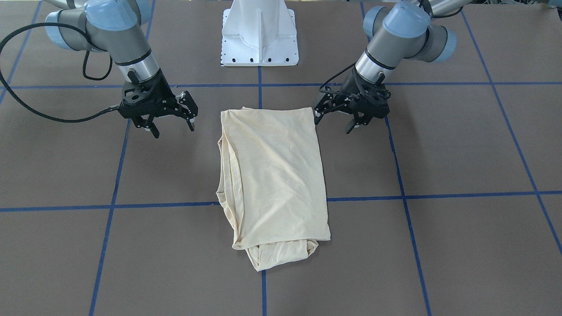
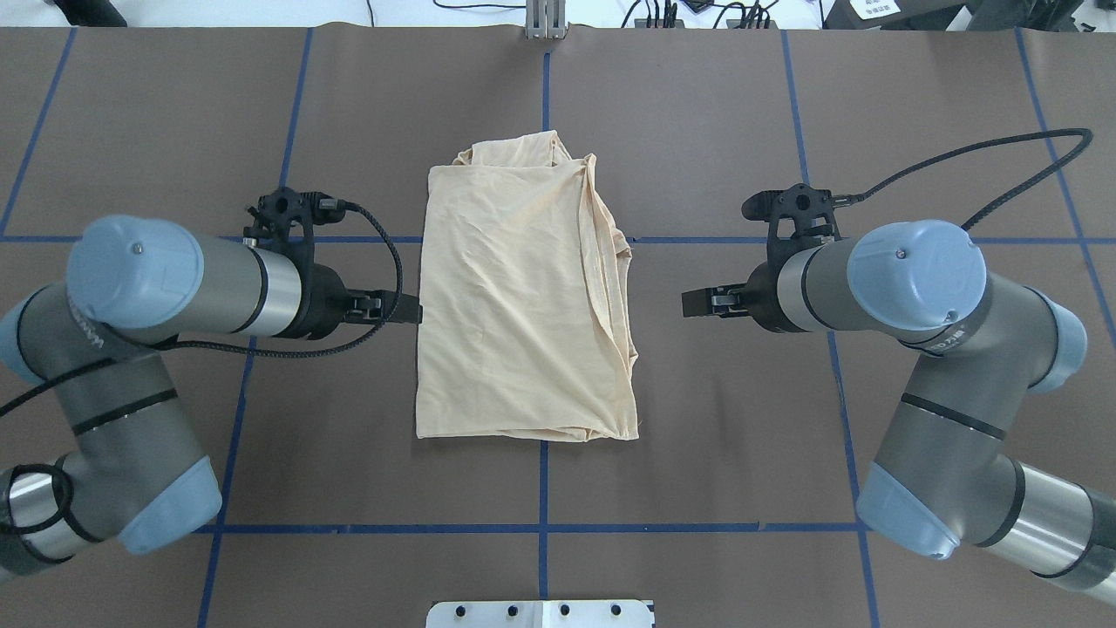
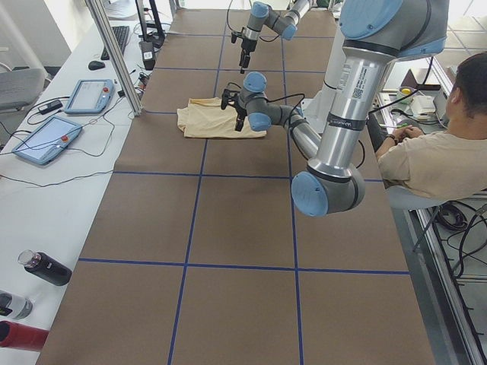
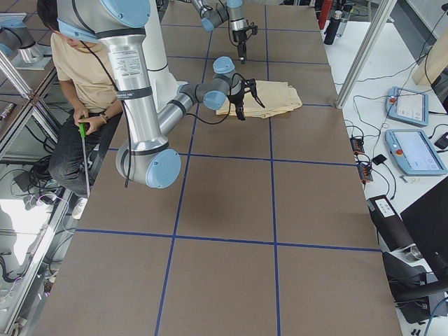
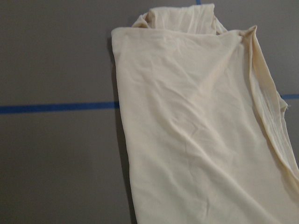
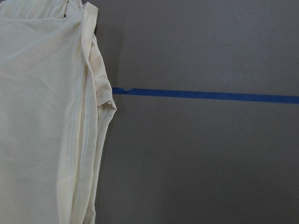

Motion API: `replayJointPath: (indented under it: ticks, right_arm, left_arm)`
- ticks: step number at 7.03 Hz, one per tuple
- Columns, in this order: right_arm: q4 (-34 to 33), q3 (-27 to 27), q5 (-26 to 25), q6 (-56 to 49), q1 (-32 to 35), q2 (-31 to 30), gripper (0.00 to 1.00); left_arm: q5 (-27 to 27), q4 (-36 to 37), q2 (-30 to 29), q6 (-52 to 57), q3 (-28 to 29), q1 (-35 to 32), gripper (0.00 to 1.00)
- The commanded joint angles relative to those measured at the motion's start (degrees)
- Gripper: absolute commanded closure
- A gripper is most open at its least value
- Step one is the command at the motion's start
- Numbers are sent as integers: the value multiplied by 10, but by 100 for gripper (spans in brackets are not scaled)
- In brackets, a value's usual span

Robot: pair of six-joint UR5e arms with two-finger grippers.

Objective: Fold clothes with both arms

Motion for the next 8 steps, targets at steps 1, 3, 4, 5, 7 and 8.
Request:
replayJointPath:
  ticks: [1, 3, 4, 5, 7, 8]
  right_arm:
    - [6, -2, 4, -6, 9, -5, 0]
    - [7, -2, 4, -8, 9, -3, 0]
    - [6, -2, 4, -8, 9, -3, 0]
    - [6, -2, 3, -8, 9, -3, 0]
    - [6, -3, 2, -7, 9, -3, 0]
    - [6, -2, 2, -7, 9, -3, 0]
  left_arm:
    - [66, 5, 17, -97, -8, 92, 10]
    - [77, 1, 8, -117, 29, 99, 22]
    - [78, 1, -2, -121, 43, 99, 25]
    - [78, 1, -4, -148, 45, 106, 28]
    - [81, 1, -8, -173, 45, 129, 34]
    - [82, 1, -8, -173, 46, 131, 36]
